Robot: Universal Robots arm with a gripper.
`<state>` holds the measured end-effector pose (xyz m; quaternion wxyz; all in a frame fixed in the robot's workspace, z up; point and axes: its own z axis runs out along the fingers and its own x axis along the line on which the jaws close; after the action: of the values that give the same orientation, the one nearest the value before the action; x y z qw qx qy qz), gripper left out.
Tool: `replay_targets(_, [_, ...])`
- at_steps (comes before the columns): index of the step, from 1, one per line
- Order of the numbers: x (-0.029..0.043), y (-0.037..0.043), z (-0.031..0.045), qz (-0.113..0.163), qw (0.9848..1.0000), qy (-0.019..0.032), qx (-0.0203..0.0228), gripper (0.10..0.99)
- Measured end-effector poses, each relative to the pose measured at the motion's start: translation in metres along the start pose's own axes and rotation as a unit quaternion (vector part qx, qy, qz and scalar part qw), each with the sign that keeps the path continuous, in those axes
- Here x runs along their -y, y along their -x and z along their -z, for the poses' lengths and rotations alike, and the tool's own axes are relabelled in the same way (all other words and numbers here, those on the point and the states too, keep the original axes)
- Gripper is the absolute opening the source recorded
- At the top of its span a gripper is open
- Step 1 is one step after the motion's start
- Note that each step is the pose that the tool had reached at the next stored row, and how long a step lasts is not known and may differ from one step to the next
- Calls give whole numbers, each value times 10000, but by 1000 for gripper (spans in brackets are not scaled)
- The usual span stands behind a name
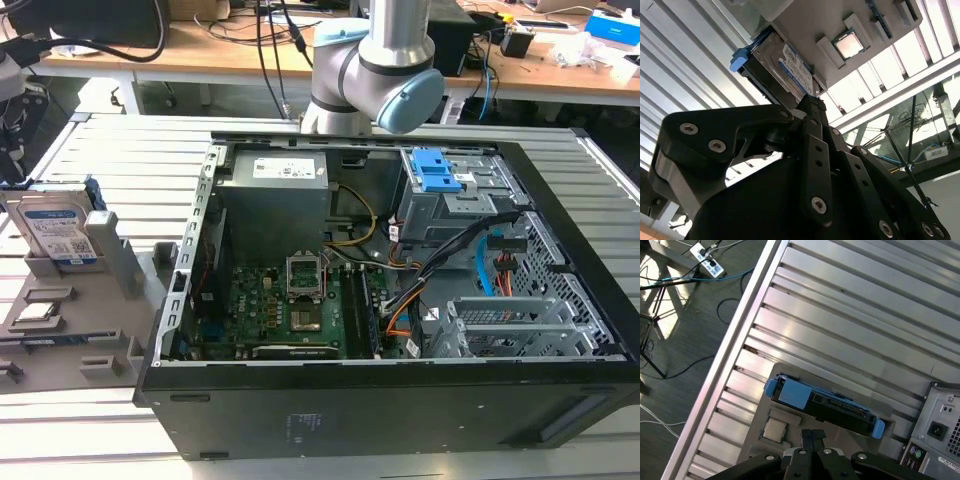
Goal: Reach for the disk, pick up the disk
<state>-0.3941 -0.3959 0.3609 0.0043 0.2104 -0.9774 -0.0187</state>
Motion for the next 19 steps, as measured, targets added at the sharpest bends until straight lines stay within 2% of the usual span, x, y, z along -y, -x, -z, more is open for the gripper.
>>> replay_targets(8, [0, 0, 0, 378, 9993, -1, -15, 106])
replay_targets(14, [0, 0, 0, 666, 9978, 0, -25, 106])
replay_targets(19, [0, 0, 0, 986, 9951, 0, -38, 106])
